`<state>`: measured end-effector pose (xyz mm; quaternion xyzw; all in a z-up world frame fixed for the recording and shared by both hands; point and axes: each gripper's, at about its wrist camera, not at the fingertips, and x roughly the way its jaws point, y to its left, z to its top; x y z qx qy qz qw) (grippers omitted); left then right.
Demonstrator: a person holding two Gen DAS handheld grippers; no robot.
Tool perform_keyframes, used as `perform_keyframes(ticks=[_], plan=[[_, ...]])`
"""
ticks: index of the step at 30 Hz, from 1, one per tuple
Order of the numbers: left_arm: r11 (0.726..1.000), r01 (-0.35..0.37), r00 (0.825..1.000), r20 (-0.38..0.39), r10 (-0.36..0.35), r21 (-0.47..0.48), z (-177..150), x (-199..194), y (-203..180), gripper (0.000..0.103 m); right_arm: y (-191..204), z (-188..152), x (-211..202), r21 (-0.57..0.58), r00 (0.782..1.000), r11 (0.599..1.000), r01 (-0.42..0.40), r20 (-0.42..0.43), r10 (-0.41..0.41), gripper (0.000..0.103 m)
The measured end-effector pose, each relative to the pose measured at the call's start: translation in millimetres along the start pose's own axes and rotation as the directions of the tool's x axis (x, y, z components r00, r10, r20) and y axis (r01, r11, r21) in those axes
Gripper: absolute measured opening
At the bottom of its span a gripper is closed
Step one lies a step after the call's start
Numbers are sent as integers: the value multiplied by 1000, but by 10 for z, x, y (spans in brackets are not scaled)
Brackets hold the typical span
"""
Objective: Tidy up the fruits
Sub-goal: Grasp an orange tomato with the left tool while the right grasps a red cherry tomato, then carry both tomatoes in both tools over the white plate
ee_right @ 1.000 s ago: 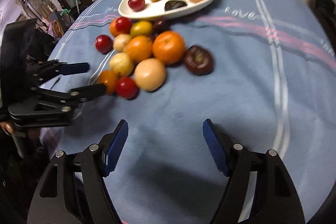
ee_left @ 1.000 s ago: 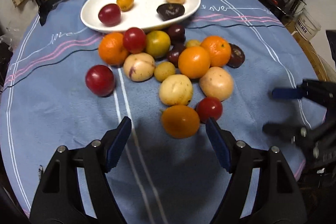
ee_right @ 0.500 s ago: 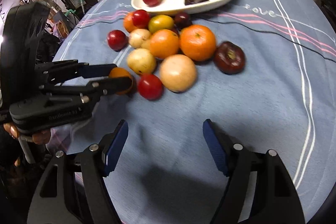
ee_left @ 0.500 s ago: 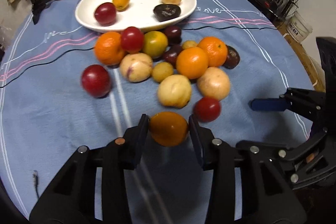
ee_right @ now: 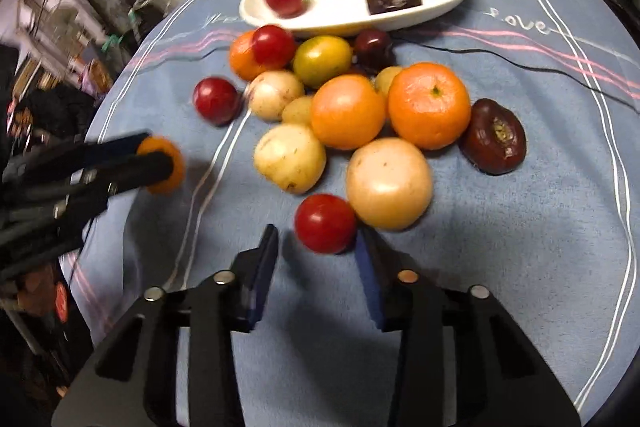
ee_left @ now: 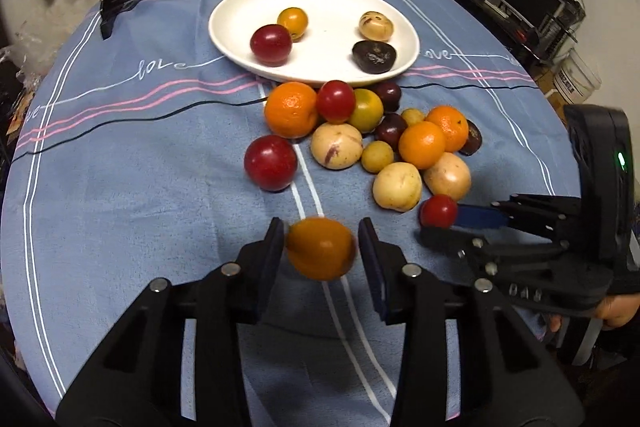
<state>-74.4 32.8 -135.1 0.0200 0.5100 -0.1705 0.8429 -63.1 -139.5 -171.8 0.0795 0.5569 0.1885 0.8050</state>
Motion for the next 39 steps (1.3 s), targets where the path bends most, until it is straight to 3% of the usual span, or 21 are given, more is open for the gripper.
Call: perform_keyframes(ticks=[3, 15, 23, 25, 29, 33, 35, 37, 39], plan=[[1000, 12, 1000, 8, -12, 14, 25, -19, -29, 38, -34, -14, -20, 2, 1000, 1000, 4, 1, -4, 30], [998, 20, 1000, -14, -20, 55, -22, 46, -93, 38, -145, -233, -314, -5, 1000, 1000, -28, 0, 28, 29], [993, -63, 998, -5, 64, 103, 171, 359, -215, 38, -161, -235, -361, -4, 1000, 1000, -29, -4, 29, 29], [988, -103, 994, -23, 106, 117, 180, 385, -210, 33, -158, -222, -368, -6, 1000, 1000, -24, -1, 24, 29], [995, -72, 997, -34, 74, 71, 91, 331, -97, 34, -172, -200, -405, -17, 1000, 999, -30, 4, 30, 29], [988, -116, 992, -47, 121, 99, 72, 444, -189, 49, -164, -165, -357, -30, 999, 999, -33, -8, 32, 29], [988, -128, 990, -43, 132, 84, 84, 457, -188, 47, -136, -146, -350, -45, 999, 998, -35, -8, 35, 29], [990, -134, 990, -46, 137, 46, 128, 469, -128, 35, -115, -128, -367, -53, 999, 998, -39, -4, 39, 29], [993, -115, 991, -67, 116, 20, 158, 463, -82, 35, -103, -105, -396, -63, 999, 997, -44, 2, 44, 29]])
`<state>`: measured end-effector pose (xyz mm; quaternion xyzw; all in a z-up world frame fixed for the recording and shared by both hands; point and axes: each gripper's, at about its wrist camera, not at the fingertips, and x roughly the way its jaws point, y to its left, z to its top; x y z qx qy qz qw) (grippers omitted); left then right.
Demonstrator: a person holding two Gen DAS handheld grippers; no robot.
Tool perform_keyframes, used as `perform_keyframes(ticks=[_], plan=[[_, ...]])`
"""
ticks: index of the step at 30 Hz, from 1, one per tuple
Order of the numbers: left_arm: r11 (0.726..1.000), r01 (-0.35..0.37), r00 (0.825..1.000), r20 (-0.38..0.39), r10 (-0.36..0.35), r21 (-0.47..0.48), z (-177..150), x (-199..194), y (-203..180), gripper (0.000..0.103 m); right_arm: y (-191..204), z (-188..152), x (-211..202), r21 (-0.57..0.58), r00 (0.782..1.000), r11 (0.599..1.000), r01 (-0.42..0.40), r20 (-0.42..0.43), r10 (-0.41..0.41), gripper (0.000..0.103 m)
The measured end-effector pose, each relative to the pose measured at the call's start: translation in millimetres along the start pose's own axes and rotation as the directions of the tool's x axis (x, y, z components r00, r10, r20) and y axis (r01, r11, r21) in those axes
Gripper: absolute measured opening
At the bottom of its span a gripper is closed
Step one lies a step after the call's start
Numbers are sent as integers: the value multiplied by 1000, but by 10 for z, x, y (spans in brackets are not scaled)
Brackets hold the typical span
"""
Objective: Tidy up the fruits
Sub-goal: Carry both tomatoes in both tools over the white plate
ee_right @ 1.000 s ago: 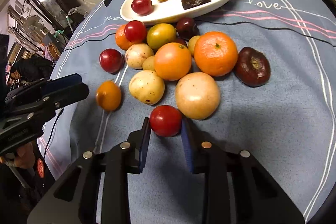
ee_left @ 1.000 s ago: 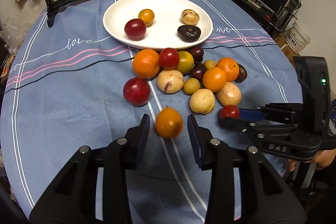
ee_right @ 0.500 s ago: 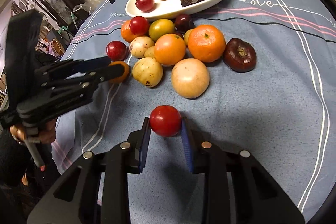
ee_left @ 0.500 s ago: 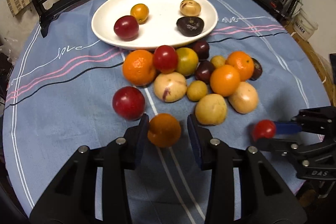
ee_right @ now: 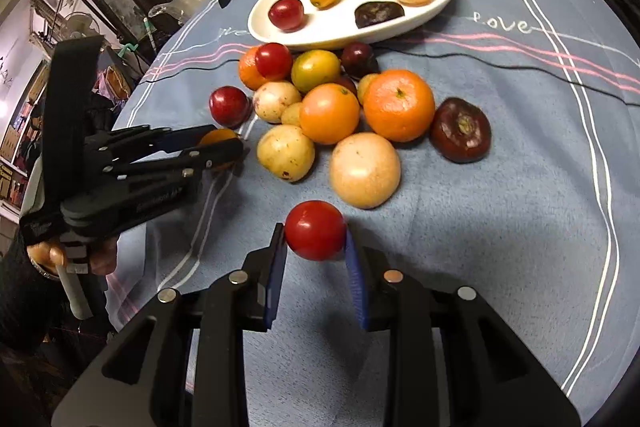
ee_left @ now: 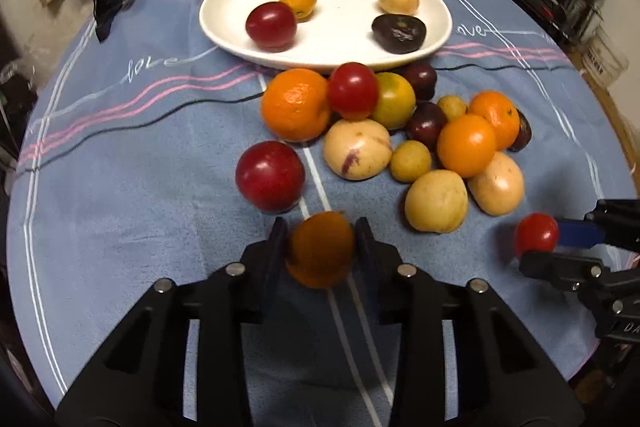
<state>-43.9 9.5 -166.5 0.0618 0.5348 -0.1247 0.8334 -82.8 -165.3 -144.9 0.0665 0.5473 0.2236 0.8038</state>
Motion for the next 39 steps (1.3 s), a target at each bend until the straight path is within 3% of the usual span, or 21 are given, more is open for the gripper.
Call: perform_keyframes(ticks=[5, 7, 11, 16, 20, 26, 39], plan=[[1000, 16, 1000, 26, -16, 1, 54, -217, -22, 35, -7, 136, -147, -21, 1000, 1000, -6, 28, 6, 29], [999, 37, 997, 71, -36, -18, 184, -412, -8, 35, -8, 265, -250, -33, 998, 999, -11, 55, 13, 29], [996, 69, 984, 165, -60, -51, 588, -777, -5, 35, -17, 651, -488, -71, 991, 997, -11, 136, 21, 29], [997, 36, 977, 211, -21, -69, 1075, -882, -35, 35, -42, 1136, -654, -105, 976, 994, 10, 219, 14, 29], [995, 5, 979, 203, 14, -97, 1389, -772, -43, 35, -105, 1457, -637, -120, 970, 992, 25, 243, 5, 29], [992, -51, 987, 143, 67, -112, 1608, -385, -10, 35, -220, 1878, -295, -112, 977, 993, 31, 212, -7, 29], [982, -118, 990, 59, 127, -146, 1988, 294, 170, 35, -431, 2395, 454, -81, 992, 995, 65, 112, -55, 29]])
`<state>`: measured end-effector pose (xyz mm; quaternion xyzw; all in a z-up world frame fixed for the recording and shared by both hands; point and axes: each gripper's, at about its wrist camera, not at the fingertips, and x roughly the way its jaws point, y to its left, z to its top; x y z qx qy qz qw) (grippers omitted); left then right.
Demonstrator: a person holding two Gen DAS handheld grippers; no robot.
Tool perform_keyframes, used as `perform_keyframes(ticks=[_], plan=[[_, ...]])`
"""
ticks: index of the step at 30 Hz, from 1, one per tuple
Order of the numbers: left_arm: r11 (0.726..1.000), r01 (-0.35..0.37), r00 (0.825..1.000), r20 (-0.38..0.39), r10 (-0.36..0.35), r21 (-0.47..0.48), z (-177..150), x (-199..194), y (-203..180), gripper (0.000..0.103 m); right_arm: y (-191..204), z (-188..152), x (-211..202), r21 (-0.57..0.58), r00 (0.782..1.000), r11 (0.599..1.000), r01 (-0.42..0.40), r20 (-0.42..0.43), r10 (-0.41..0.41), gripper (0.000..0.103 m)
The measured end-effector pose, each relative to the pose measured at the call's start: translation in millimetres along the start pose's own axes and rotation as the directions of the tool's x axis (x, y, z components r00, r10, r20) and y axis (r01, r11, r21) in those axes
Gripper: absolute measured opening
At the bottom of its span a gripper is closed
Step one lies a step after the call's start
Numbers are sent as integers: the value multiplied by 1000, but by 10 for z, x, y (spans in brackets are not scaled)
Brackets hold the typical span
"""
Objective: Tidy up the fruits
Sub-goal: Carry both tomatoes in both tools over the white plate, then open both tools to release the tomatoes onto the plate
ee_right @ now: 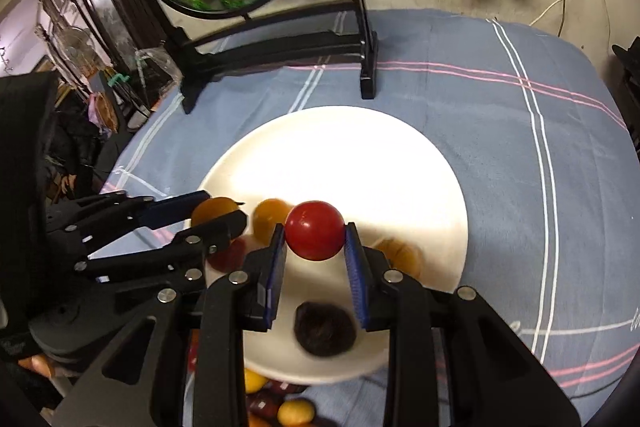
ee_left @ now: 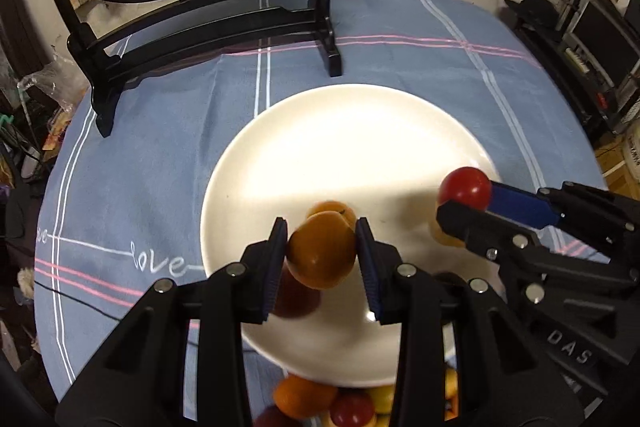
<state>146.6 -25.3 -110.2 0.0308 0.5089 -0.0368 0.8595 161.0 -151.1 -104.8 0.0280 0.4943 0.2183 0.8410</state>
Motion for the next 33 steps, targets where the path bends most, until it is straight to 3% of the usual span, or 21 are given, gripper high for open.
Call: perform_keyframes(ticks=[9, 11, 13, 15, 16, 17, 18, 27, 33], plan=[[998, -53, 998, -23, 53, 19, 51, 232, 55, 36, -176, 150, 289, 38, 997, 999, 24, -73, -21, 30], [999, -53, 998, -22, 53, 12, 45, 252, 65, 42, -155, 152, 328, 20, 994, 998, 65, -91, -63, 32], [998, -64, 998, -4, 64, 12, 43, 226, 65, 56, -152, 154, 322, 21, 994, 997, 69, -90, -67, 35], [998, -65, 998, 8, 65, 12, 52, 198, 76, 60, -161, 154, 282, 23, 995, 997, 71, -78, -69, 37], [997, -71, 997, 7, 71, 12, 57, 199, 83, 67, -181, 161, 250, 33, 994, 996, 87, -70, -85, 54], [997, -73, 997, 10, 73, 3, 60, 183, 99, 69, -206, 167, 194, 50, 995, 995, 88, -45, -86, 63], [997, -72, 997, 13, 72, -3, 61, 161, 112, 69, -211, 173, 154, 53, 996, 995, 83, -35, -81, 64], [1000, -28, 988, 154, 29, -9, 48, -549, 196, 69, -119, 124, -706, 8, 995, 1000, 26, 98, -27, 64], [999, 20, 980, 199, -26, 36, -365, -1008, 188, 69, -32, -495, -1185, -82, 993, 996, 35, 116, -25, 64]])
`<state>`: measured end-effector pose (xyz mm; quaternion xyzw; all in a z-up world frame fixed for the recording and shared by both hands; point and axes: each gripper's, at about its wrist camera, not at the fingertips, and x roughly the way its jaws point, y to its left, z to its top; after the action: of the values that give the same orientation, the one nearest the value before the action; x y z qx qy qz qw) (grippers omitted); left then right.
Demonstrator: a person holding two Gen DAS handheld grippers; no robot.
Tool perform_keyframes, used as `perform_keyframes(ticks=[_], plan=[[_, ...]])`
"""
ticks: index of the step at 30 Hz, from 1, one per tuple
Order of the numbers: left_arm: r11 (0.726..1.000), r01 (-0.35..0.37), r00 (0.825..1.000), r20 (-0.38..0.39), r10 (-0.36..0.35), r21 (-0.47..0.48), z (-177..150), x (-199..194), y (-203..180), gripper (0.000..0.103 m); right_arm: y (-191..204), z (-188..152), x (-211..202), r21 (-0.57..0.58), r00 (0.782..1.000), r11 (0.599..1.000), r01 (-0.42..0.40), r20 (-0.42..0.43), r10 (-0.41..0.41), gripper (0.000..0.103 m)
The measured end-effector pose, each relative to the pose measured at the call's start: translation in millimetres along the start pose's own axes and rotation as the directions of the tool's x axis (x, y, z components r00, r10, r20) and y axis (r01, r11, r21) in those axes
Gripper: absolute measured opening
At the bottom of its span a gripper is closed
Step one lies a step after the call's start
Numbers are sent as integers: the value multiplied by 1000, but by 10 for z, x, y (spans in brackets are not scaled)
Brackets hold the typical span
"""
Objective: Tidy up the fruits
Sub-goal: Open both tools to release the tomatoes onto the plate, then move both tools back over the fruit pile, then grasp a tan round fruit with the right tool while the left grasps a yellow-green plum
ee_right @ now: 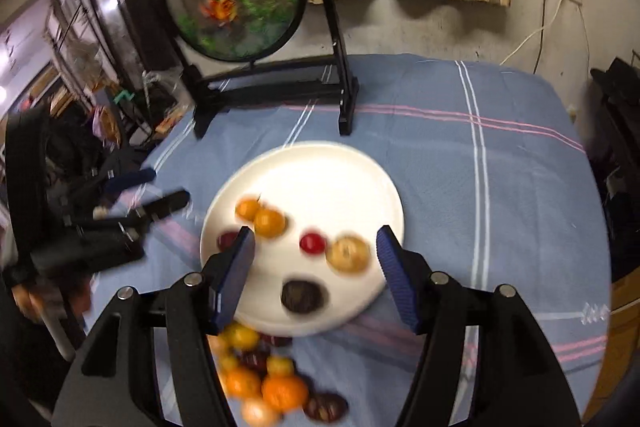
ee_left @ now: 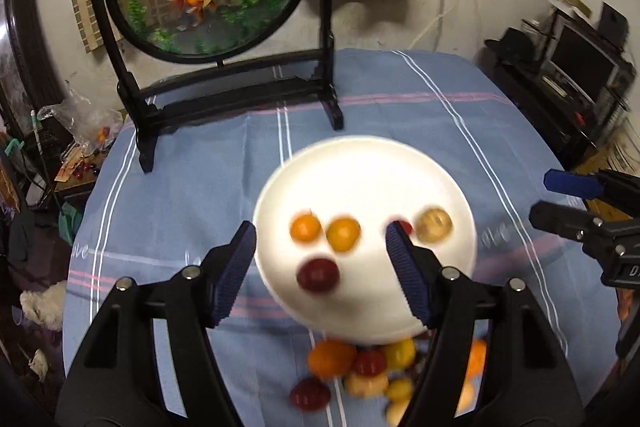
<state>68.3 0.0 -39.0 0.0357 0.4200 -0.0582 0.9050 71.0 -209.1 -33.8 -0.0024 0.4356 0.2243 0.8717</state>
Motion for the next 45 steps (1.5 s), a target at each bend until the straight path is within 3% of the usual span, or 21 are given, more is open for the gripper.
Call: perform_keyframes(ticks=[3, 7, 12, 21, 23, 31, 38, 39, 43, 45], plan=[[1000, 24, 999, -31, -23, 17, -347, -123, -47, 70, 43, -446, -129, -28, 1000, 999, 17, -26, -17, 64], [998, 55, 992, -118, -52, 21, -931, -177, -89, 70, 211, -1083, -170, -22, 995, 999, -26, -94, 23, 64], [996, 69, 973, -216, -78, -51, -1384, -116, 31, 70, 488, -1590, 141, -20, 982, 999, -32, -186, 28, 64], [997, 59, 966, -251, -69, -46, -1628, -117, 56, 70, 680, -1585, 605, -45, 976, 998, 37, -212, -46, 64], [997, 66, 964, -255, -73, -36, -1650, -119, 9, 70, 678, -1576, 676, -42, 971, 999, 21, -237, -30, 45], [989, 144, 954, -269, -131, 31, -1651, 6, -383, 70, 352, -1619, 289, 88, 974, 996, -19, -223, 38, 43], [986, 147, 949, -293, -120, 74, -1660, 312, -633, 70, 234, -1694, 152, 139, 976, 990, -8, -214, 37, 43], [987, 144, 948, -296, -114, 78, -1662, 360, -655, 69, 243, -1700, 158, 142, 976, 990, -12, -216, 42, 43], [986, 143, 945, -307, -111, 85, -1664, 459, -684, 39, 272, -1712, 207, 140, 974, 990, -16, -223, 47, 43], [985, 146, 945, -307, -113, 88, -1660, 435, -686, 39, 271, -1726, 215, 139, 972, 990, -20, -228, 51, 43]])
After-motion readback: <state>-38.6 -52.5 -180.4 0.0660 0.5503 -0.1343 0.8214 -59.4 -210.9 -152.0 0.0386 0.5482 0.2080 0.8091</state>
